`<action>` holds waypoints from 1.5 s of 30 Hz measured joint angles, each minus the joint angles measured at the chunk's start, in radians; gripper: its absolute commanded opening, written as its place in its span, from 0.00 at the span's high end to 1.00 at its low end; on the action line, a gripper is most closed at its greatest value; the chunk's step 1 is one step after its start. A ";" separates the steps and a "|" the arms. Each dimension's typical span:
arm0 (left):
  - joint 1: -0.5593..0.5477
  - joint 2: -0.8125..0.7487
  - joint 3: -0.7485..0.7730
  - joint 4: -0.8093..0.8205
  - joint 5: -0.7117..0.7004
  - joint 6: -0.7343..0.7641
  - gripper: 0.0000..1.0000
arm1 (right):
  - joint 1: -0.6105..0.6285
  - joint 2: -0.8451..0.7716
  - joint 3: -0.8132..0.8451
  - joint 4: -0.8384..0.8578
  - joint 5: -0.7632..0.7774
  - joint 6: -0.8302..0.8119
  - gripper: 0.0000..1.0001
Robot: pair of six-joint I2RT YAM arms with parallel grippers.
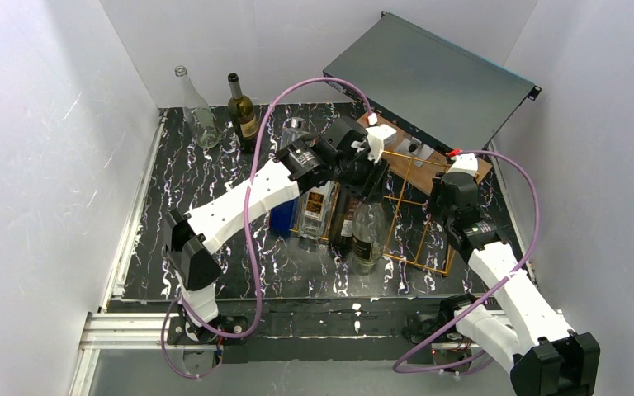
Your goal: Put the wine bottle on the wine rack
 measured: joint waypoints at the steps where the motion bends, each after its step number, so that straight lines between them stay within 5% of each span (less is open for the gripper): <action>1: 0.000 0.010 0.015 -0.006 -0.003 0.005 1.00 | -0.001 0.000 -0.002 0.003 0.002 -0.006 0.80; 9: 0.000 0.032 0.057 -0.026 -0.025 0.030 1.00 | -0.006 0.000 -0.013 0.025 0.005 -0.017 0.98; 45: -0.001 0.184 0.188 -0.035 -0.061 0.122 1.00 | -0.017 -0.071 -0.062 0.042 -0.075 0.050 0.99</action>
